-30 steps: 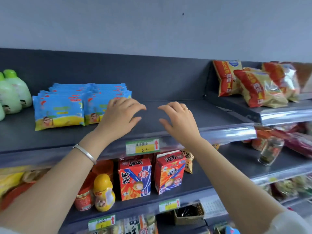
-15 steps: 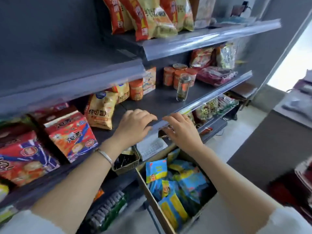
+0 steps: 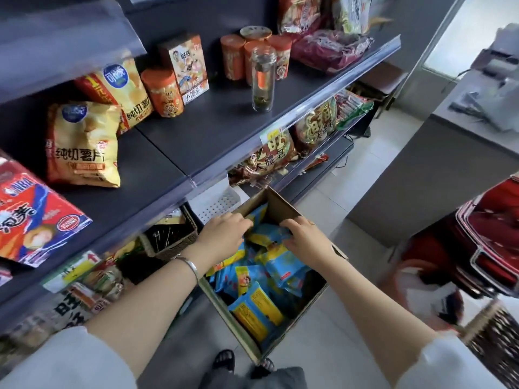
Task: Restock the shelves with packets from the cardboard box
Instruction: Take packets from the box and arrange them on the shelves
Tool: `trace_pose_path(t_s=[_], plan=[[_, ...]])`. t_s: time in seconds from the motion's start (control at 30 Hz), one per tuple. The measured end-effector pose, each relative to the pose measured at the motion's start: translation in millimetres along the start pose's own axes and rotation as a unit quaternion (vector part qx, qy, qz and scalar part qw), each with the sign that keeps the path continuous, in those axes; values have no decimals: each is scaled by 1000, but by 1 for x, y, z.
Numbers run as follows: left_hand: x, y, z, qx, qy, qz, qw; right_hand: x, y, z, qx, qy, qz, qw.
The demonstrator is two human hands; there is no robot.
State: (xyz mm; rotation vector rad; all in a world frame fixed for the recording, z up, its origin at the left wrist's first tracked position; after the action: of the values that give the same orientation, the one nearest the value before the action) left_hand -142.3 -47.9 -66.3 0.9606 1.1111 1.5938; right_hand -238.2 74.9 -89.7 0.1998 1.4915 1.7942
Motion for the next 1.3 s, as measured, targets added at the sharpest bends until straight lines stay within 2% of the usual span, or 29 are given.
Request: trace_pose_path(t_s=[0.1,0.2,0.37,0.47,0.57,0.67,0.8,0.87,1.0,1.1,1.3], plan=[[-4,-34,-12,-45,13,-23,999,17,-26,0,-52,-43,32,997],[-8,-58,-20,-70,33,-31,997,32,-44,3,-78,-147,21,986],[-11,-80,-29,-81,15,-92,992,40,-65,10,-31,-293,-78,952],[-13,-86,-36,-88,2,-109,990,39,-69,10,-8,-337,-71,939],[-13,-91,-39,-110,7,-115,987,37,-75,8,-7,-340,-27,940],[-14,-98,-37,-135,21,-122,983,40,-85,9,-8,-351,-34,936],[-15,-100,-34,-123,32,-83,988,33,-80,7,45,-343,-59,937],[-16,-101,-34,-118,27,-48,991,31,-80,7,82,-330,-98,935],[-22,-94,-35,-112,37,-3,993,35,-78,13,129,-334,-210,910],[-26,-81,-35,-101,43,9,994,34,-71,14,151,-326,-231,904],[-33,-37,-26,-45,74,62,994,30,-58,4,143,-326,-283,891]])
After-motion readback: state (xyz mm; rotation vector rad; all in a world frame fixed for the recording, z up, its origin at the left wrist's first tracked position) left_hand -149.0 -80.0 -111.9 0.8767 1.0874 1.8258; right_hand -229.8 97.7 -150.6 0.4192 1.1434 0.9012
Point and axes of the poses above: each hand's wrist, its own z-axis away from the middle knuckle, its own y-axis out of the back of the hand, x = y × z, the point moved 8 cm from there along -z, towards the middle knuckle, and after that the axes turned 1 degree about -x, right-handed, at the moved point
